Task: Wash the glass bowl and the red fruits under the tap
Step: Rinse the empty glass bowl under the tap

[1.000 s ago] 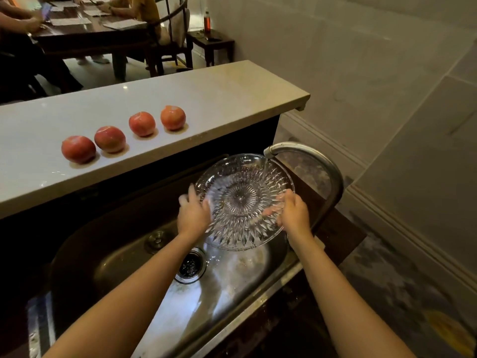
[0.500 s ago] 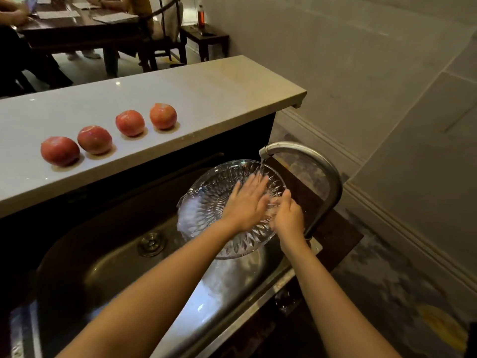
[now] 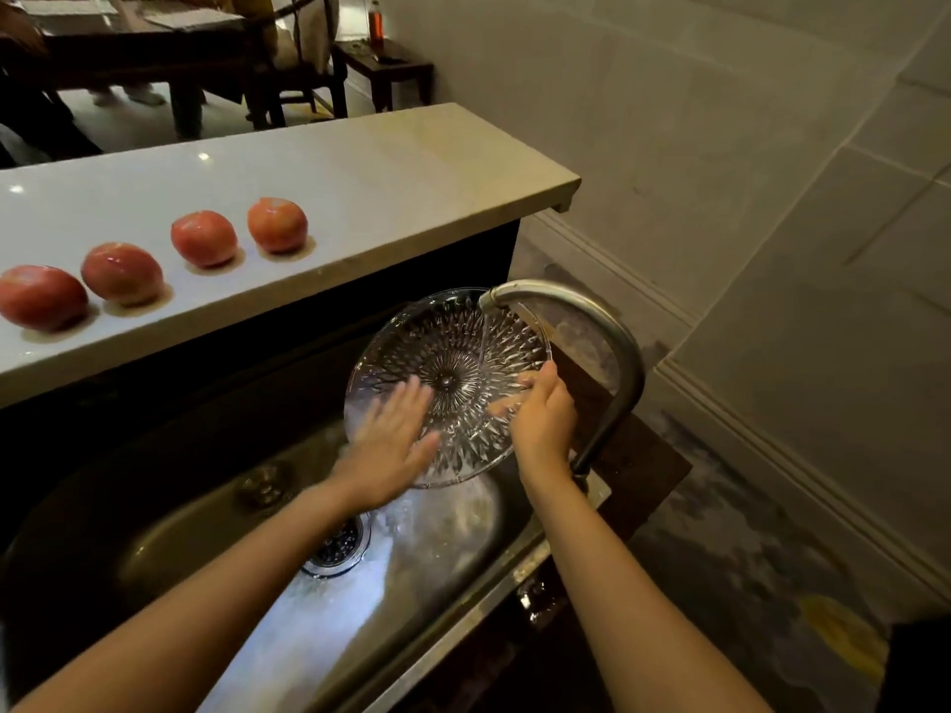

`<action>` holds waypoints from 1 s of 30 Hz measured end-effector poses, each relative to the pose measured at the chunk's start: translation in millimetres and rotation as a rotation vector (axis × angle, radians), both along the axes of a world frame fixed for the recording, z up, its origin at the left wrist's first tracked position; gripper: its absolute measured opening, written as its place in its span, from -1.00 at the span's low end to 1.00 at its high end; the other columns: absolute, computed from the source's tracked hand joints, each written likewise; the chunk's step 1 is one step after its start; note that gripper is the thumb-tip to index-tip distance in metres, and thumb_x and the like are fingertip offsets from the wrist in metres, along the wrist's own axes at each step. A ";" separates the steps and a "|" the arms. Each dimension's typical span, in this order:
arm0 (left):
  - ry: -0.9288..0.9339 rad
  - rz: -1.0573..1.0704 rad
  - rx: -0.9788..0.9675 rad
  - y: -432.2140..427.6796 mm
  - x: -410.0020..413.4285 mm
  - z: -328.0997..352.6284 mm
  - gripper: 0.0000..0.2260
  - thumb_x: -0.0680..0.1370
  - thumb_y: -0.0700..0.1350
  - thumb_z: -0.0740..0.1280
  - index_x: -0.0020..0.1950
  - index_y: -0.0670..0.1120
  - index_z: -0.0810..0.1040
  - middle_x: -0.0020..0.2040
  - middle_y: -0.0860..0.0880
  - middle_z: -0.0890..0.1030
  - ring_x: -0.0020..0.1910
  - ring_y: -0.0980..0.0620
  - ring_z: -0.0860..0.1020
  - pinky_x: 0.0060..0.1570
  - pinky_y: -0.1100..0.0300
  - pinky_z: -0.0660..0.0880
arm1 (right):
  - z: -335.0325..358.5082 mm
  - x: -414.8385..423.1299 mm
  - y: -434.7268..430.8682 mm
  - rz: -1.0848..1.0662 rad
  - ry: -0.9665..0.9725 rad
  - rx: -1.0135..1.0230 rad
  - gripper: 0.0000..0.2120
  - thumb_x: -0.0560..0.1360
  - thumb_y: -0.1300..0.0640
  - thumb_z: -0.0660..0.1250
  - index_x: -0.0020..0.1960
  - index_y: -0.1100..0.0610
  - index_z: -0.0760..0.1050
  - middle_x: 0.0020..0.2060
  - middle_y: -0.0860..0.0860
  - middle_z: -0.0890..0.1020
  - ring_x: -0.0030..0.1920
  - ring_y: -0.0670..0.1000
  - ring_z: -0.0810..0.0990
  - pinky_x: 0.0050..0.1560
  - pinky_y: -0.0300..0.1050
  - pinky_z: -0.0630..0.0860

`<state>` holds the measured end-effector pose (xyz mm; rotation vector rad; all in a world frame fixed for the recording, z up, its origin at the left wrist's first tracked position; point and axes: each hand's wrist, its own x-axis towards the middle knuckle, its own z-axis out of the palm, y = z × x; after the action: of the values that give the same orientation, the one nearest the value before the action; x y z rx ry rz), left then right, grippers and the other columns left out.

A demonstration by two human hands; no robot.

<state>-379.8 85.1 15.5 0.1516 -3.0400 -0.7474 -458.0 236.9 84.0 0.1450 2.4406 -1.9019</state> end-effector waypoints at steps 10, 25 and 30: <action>0.131 -0.096 -0.151 3.8 -94.6 51.7 -0.48 0.60 0.16 -0.10 0.52 0.03 -0.09 0.55 0.03 -0.07 0.51 0.11 -0.14 0.47 0.07 -0.21 | -4.6 7.5 -9.1 -0.002 -0.085 -0.113 -0.56 0.63 -0.05 -0.05 -0.12 0.14 0.51 -0.48 -0.02 0.58 -0.49 -0.08 0.51 -0.41 -0.15 0.41; 0.038 -0.097 -0.036 40.1 1.7 16.5 -0.54 0.63 0.05 -0.12 0.49 0.08 -0.22 0.45 0.15 -0.28 0.47 0.15 -0.30 0.40 0.12 -0.38 | -19.0 5.7 -13.0 0.017 -0.047 -0.028 -0.57 0.63 -0.03 -0.07 -0.14 0.10 0.50 -0.28 0.06 0.60 -0.33 -0.02 0.53 -0.24 -0.10 0.43; 0.108 0.030 -0.131 19.9 -71.4 43.6 -0.51 0.62 0.11 -0.11 0.52 0.03 -0.12 0.53 0.09 -0.16 0.51 0.10 -0.18 0.46 0.03 -0.25 | -17.5 19.0 -7.0 0.072 -0.058 -0.127 -0.58 0.63 -0.04 -0.05 -0.20 0.05 0.50 -0.55 -0.03 0.57 -0.53 -0.12 0.50 -0.46 -0.24 0.38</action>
<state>-451.2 105.0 59.2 0.1502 -2.9647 -0.5333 -439.0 229.9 66.4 0.1051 2.2494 -1.9853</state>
